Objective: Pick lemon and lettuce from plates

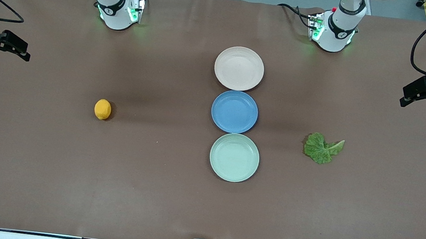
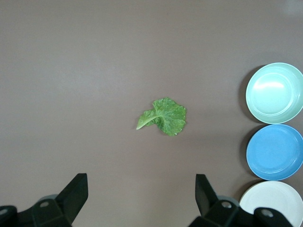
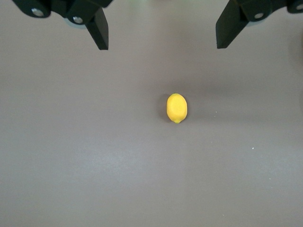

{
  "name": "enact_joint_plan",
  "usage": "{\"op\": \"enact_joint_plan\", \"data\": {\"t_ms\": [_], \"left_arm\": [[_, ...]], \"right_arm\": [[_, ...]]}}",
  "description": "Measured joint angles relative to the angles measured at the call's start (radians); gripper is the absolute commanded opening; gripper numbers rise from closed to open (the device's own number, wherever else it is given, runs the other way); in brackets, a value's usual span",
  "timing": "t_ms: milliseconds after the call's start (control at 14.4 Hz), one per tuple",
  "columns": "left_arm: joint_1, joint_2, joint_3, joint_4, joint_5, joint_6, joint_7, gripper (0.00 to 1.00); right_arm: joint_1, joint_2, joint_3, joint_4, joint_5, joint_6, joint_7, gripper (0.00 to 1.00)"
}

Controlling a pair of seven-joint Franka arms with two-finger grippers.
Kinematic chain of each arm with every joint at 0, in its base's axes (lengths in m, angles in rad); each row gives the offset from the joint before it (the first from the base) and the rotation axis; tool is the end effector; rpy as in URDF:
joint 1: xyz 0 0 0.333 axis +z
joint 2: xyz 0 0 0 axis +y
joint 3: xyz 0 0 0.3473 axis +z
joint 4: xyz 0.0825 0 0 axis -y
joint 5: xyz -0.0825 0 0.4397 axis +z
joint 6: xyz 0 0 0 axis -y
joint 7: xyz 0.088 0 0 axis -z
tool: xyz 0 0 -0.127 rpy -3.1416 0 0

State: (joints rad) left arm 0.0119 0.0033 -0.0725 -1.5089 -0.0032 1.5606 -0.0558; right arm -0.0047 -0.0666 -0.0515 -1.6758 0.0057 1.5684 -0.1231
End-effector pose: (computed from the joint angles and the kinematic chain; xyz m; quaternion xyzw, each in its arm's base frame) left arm 0.6107 -0.0374 0.6655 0.9997 -0.0025 0.0241 0.0031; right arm 0.5836 -0.0330 0.6200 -0.9992 -0.0335 0.0200 0.0064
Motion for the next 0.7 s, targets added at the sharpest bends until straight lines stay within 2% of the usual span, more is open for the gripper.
{"op": "enact_joint_plan", "data": {"t_ms": [417,696], "left_arm": [[0.001,-0.002,-0.001,-0.007,0.000,0.000,0.000,1.00],[0.001,-0.031,-0.001,-0.053,0.000,0.025,0.000,1.00]], "right_arm": [[0.000,-0.016,0.000,-0.018,0.000,0.011,0.000,1.00],[0.000,-0.016,0.000,-0.020,0.000,0.013,0.000,1.00]]}}
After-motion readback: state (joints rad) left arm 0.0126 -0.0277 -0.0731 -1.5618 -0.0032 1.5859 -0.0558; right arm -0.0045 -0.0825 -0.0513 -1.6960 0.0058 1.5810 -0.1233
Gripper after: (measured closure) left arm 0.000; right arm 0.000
